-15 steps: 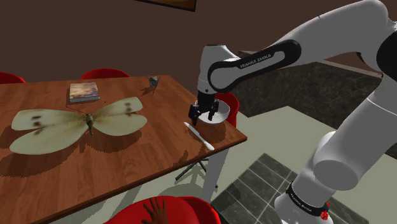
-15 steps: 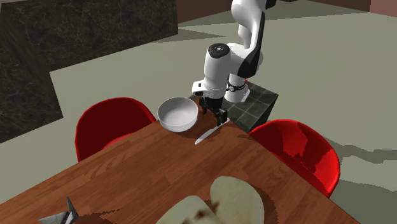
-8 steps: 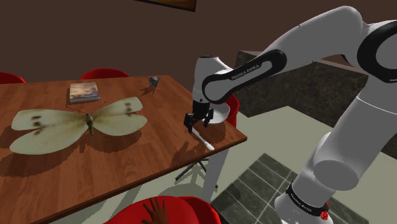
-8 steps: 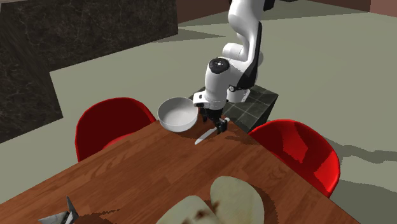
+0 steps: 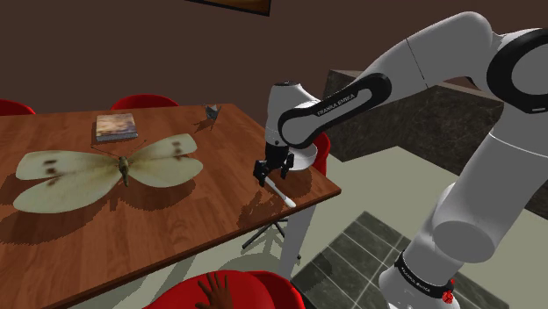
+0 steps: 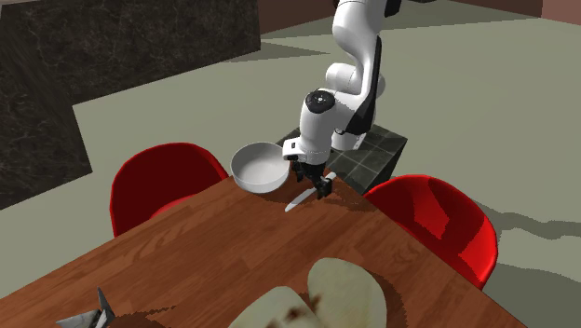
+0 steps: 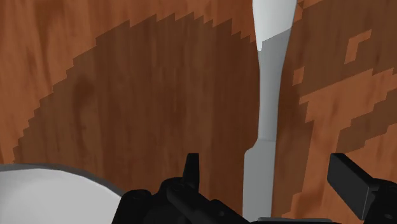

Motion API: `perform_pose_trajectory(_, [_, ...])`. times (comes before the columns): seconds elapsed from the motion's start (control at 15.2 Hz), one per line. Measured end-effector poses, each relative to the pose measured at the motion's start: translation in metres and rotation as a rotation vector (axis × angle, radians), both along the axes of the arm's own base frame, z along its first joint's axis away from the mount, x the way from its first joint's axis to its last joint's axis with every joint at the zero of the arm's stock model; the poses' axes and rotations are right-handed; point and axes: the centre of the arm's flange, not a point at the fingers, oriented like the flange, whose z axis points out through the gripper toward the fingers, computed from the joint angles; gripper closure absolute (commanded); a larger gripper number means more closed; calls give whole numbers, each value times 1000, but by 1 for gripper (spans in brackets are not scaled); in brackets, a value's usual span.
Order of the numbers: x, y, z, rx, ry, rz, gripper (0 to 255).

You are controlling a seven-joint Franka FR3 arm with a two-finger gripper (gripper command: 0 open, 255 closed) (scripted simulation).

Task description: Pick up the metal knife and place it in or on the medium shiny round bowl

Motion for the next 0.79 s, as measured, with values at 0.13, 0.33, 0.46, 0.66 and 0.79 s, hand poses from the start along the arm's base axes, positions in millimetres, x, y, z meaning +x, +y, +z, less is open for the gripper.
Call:
perform_pose_trajectory(0.13, [0, 0, 0, 0, 0, 0, 255])
perform_pose_trajectory(0.33, [0, 0, 0, 0, 0, 0, 255])
perform_pose_trajectory(0.46, [0, 0, 0, 0, 0, 0, 255])
perform_pose_trajectory(0.66, [0, 0, 0, 0, 0, 0, 255])
perform_pose_trajectory(0.79, [0, 0, 3, 0, 0, 0, 255])
